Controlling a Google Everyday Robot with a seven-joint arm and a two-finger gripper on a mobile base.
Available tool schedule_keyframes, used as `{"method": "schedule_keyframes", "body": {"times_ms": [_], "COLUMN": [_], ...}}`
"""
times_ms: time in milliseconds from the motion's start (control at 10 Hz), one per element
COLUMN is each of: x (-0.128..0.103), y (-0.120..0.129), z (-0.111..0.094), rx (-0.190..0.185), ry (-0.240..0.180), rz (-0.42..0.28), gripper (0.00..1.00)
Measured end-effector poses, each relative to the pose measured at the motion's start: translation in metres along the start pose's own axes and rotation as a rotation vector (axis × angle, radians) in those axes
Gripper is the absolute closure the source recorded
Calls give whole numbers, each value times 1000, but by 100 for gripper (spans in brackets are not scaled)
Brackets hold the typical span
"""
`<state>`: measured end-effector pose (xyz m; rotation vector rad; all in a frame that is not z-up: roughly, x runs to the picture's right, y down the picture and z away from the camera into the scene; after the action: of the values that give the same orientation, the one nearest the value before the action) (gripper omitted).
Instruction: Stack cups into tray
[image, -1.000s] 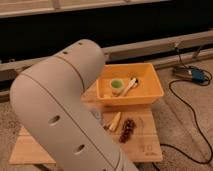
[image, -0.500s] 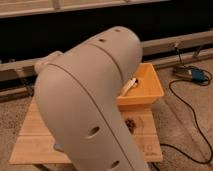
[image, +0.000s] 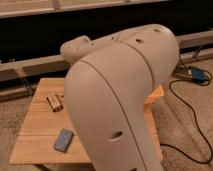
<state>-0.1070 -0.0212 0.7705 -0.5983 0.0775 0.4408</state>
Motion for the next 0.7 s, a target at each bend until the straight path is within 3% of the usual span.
{"method": "schedule_keyframes", "body": {"times_ms": [400, 700], "x": [70, 107], "y": [-89, -136], "z": [-18, -27], "rx": [44, 69], "ry": [1, 4], "rz": [98, 157], "gripper": [87, 87]}}
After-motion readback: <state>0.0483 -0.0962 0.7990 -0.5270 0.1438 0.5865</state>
